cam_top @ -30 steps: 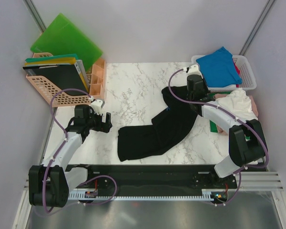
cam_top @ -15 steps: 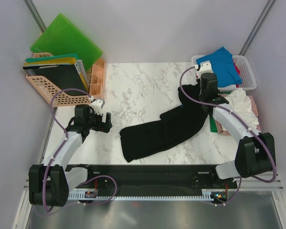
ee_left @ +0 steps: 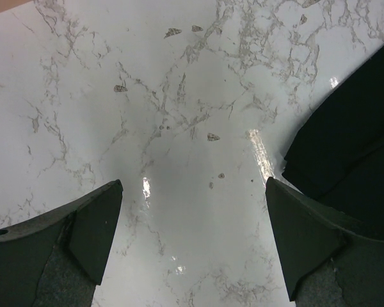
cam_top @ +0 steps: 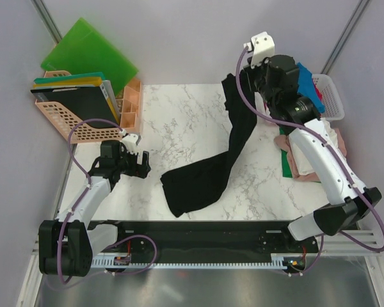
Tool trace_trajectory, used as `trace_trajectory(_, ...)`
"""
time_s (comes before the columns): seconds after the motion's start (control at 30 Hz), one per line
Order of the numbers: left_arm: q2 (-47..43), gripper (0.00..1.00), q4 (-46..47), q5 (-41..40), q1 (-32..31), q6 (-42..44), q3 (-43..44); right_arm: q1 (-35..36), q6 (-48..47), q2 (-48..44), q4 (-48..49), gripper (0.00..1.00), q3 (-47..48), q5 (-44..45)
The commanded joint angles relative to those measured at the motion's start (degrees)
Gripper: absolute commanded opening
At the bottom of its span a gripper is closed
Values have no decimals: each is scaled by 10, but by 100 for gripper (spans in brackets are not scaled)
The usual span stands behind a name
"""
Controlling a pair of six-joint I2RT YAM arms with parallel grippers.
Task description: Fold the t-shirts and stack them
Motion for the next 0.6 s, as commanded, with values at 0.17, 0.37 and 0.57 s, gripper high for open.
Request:
trace_trajectory(0.17, -3, 100, 5, 0, -1, 22, 21, 48, -7, -60, 3, 0, 134, -11)
trace_trajectory(0.37, 5, 100, 5, 1, -1, 23, 24, 48, 0, -67, -48, 0, 227, -26)
trace_trajectory(0.57, 1, 100, 5, 1, 0, 23, 22, 50, -1, -84, -83, 0, 299, -29)
